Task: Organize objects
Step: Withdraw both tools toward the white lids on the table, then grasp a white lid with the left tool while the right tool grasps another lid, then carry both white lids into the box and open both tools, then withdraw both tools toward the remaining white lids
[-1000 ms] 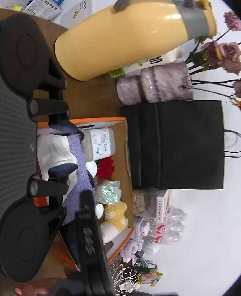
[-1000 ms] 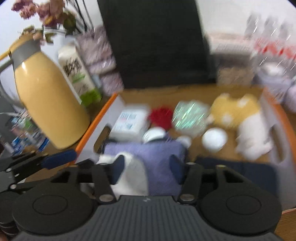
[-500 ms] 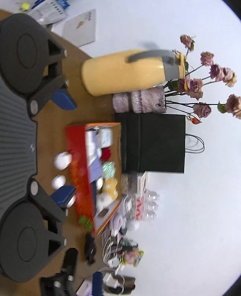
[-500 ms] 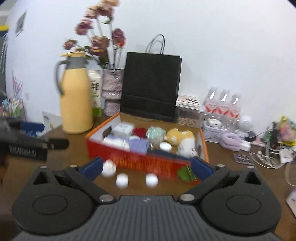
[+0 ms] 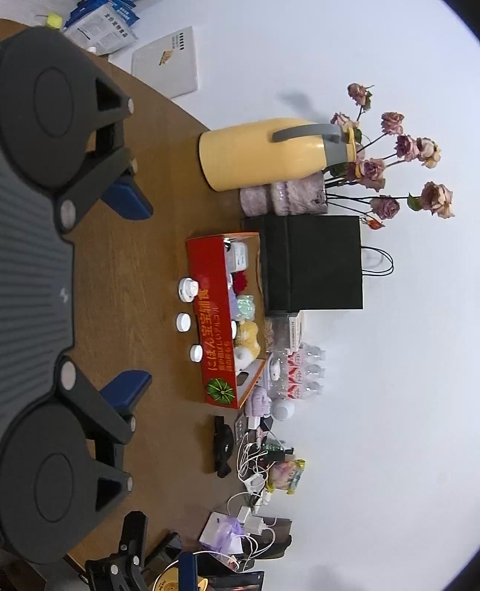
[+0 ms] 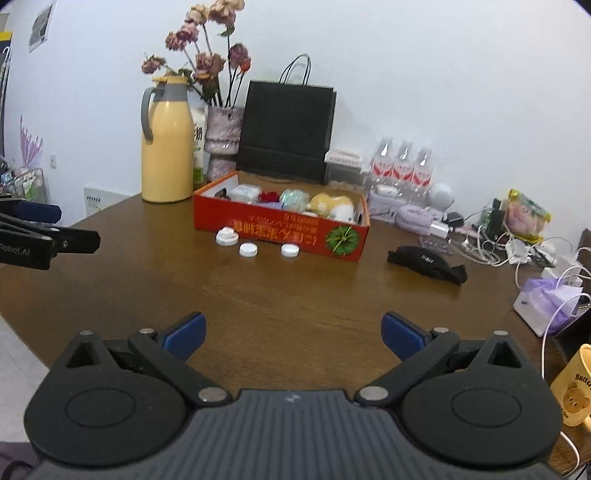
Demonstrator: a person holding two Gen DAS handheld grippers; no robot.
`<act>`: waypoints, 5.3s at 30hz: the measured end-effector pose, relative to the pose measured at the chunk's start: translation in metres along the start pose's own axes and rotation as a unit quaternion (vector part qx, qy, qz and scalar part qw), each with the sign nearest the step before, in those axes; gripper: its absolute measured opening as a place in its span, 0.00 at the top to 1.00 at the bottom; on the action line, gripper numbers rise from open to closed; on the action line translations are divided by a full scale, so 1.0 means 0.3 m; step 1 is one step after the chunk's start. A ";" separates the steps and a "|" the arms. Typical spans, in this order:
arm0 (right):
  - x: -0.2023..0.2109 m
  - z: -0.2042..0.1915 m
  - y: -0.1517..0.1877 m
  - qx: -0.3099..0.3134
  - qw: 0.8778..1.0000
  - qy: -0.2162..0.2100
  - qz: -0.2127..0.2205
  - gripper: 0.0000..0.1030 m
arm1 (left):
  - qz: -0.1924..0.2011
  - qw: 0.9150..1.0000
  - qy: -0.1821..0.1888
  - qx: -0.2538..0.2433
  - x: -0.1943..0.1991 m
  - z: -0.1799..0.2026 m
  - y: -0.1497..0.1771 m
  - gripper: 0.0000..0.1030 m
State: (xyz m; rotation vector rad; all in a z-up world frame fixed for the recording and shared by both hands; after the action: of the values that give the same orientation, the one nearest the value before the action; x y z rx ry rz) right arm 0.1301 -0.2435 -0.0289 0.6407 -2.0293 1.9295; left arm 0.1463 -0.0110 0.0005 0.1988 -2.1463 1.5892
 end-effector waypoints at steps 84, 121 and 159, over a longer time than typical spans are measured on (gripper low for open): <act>-0.518 -0.078 -0.059 -0.020 0.996 -0.065 -0.061 0.61 | -0.053 0.996 0.064 0.025 -0.400 -0.120 0.041 0.76; -1.325 0.169 -0.596 -0.071 0.993 0.007 -0.089 0.22 | -0.117 0.987 0.087 0.067 -1.257 -0.334 -0.360 0.42; -0.027 0.081 -0.069 -0.006 1.000 -0.028 0.000 0.00 | 0.020 1.000 0.013 -0.004 0.003 -0.053 -0.034 0.05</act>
State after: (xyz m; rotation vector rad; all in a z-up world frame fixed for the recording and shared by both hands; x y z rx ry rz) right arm 0.1499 -0.2669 -0.0165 0.6984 -2.0726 1.9174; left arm 0.1538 0.0008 0.0133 0.1343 -2.1500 1.5952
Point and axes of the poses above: each gripper's, at about its wrist camera, not at the fingertips, and x roughly against the way its jaws point, z to its right, y to its underside, the point moved 7 cm from there along -x, roughly the way its jaws point, and after that the axes turned 13 degrees about -x, right-handed, at the moved point
